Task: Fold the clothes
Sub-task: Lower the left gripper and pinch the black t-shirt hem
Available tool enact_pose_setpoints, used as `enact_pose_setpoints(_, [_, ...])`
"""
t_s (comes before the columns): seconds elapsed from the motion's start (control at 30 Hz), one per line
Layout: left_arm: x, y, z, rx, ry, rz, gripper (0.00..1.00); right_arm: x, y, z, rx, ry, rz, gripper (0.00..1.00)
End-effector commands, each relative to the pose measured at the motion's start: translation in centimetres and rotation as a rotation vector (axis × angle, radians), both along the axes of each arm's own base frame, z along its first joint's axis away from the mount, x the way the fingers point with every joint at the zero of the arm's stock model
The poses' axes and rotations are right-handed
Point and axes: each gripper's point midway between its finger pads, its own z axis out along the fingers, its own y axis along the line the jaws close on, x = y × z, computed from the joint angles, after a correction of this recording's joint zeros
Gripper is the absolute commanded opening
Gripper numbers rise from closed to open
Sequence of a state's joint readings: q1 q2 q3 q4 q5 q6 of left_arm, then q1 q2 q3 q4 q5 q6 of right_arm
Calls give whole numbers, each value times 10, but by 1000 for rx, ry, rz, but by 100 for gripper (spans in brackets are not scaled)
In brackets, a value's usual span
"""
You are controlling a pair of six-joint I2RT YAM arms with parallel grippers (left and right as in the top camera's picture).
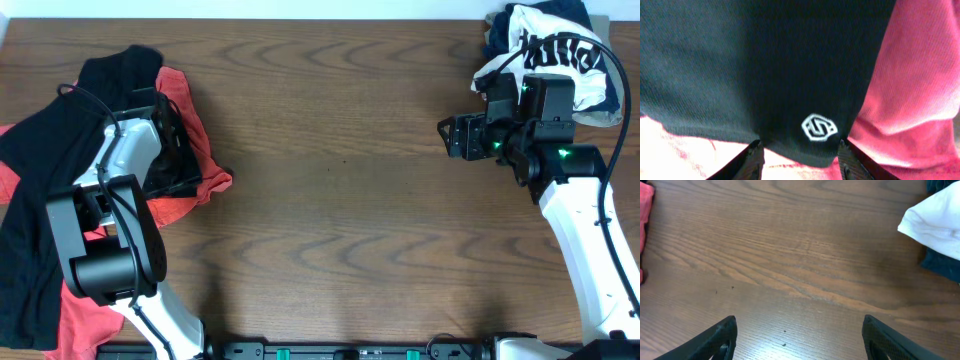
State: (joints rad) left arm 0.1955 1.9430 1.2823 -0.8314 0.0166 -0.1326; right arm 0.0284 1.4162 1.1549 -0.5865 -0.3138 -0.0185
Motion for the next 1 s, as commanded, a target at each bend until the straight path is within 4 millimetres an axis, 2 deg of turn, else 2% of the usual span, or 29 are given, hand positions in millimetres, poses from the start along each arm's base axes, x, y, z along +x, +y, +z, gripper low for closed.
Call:
enact_pose_setpoints(0.0, [-8, -4, -4, -14, 31, -6, 47, 3, -2, 6, -14, -17, -12, 78])
enact_pose_setpoints(0.13, [-5, -19, -4, -95, 12, -86, 46, 3, -2, 6, -17, -17, -15, 78])
enact_pose_setpoints(0.6, [-4, -12, -6, -50, 13, -106, 45, 2, -2, 5, -17, -13, -15, 78])
enact_pose_setpoints(0.8, [-4, -11, -6, -47, 13, -106, 29, 3, -5, 5, -28, -13, -25, 77])
enact_pose_setpoints(0.97, [-2, -11, -6, -44, 3, -106, 20, 3, -6, 5, -32, -13, -28, 77])
